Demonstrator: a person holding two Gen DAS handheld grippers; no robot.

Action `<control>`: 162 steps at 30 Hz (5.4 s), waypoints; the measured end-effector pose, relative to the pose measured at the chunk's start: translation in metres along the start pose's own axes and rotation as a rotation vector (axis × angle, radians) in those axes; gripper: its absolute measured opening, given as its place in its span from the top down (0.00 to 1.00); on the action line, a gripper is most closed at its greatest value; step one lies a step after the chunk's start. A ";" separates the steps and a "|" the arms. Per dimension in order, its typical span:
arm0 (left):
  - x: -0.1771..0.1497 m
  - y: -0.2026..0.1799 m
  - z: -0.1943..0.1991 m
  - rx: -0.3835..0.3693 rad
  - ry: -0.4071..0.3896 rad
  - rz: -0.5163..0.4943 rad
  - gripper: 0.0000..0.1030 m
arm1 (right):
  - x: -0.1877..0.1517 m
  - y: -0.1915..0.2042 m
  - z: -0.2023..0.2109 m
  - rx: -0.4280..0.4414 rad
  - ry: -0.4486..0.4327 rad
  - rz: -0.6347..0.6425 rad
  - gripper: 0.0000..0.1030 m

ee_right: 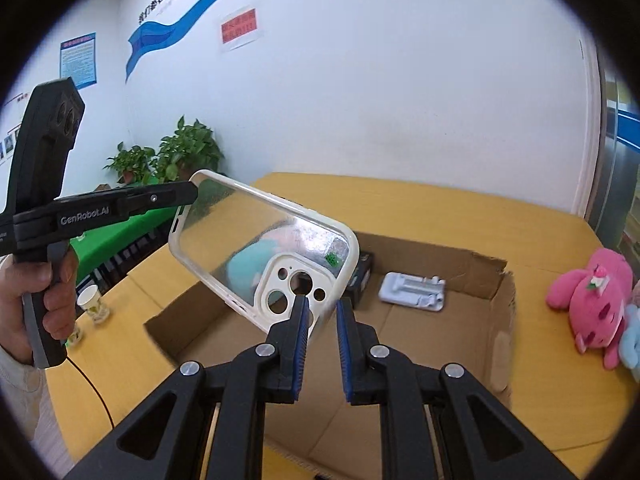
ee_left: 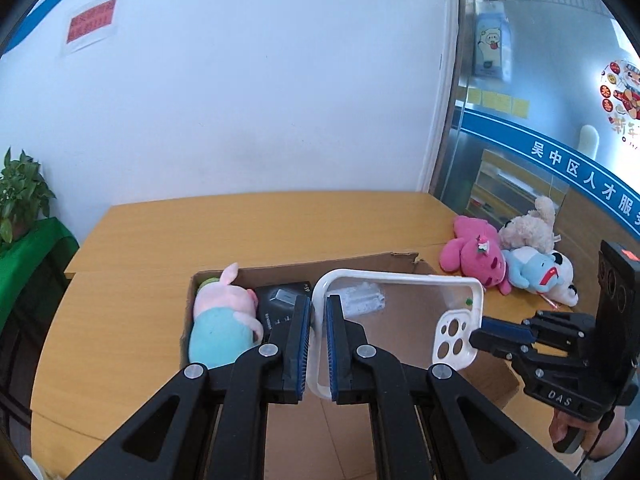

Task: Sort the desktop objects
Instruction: 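Lower the phone case into the cardboard box and open the right gripper, then move the right gripper toward the black sunglasses on the table, then grasp the black sunglasses with the right gripper and lift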

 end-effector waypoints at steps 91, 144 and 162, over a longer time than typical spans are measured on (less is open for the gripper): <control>-0.185 0.054 -0.025 0.222 0.155 0.150 0.17 | -0.099 -0.008 0.012 -0.048 0.087 -0.101 0.22; -0.226 -0.018 -0.014 -0.162 0.216 0.266 0.17 | -0.241 0.011 0.038 0.313 0.365 0.058 0.21; -0.262 -0.089 -0.077 -0.460 0.348 0.388 0.69 | -0.260 0.065 0.018 0.062 0.312 0.158 0.48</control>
Point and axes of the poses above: each gripper's, at about its wrist camera, not at the fingertips, and z roughly against the way its jaws point, y to its left, x to its top, the point moved 7 cm from there along -z, roughly the way its jaws point, and after that the axes turned 14 degrees about -x, right-handed, at the moved point
